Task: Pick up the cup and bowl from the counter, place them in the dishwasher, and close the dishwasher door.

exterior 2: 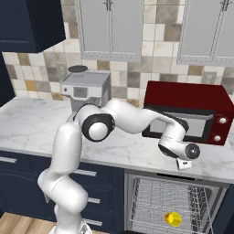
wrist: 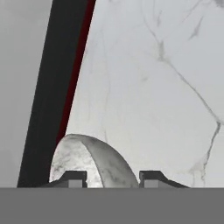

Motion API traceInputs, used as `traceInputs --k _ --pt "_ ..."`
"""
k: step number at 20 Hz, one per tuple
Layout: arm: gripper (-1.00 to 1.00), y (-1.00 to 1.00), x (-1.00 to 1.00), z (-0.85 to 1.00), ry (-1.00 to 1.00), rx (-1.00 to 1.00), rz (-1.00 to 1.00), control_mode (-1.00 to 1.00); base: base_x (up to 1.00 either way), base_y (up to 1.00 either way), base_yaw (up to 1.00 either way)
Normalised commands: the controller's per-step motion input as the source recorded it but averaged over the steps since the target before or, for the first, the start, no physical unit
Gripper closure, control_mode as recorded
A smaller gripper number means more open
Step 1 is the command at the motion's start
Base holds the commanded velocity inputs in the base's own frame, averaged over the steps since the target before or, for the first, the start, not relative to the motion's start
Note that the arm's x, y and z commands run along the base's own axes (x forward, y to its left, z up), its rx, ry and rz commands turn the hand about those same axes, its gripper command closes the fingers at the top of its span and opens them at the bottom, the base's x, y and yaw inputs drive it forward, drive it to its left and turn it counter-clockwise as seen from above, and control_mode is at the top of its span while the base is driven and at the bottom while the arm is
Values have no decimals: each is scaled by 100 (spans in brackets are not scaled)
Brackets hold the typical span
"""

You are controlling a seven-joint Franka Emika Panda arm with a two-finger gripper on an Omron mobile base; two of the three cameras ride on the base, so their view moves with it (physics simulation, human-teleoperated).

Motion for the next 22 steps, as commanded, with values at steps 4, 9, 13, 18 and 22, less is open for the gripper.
traceInputs --k 4,9,13,18,22 --pt "100 0 11 -48 3 9 2 -100 0 0 0" --pt "100 0 -11 -28 1 9 1 -100 0 0 0" --pt "100 0 -73 0 -4 0 0 -100 0 0 0" --pt "100 6 -79 3 -8 -3 0 -100 0 0 0" --pt "100 5 -74 8 -8 -5 0 -100 0 0 0"
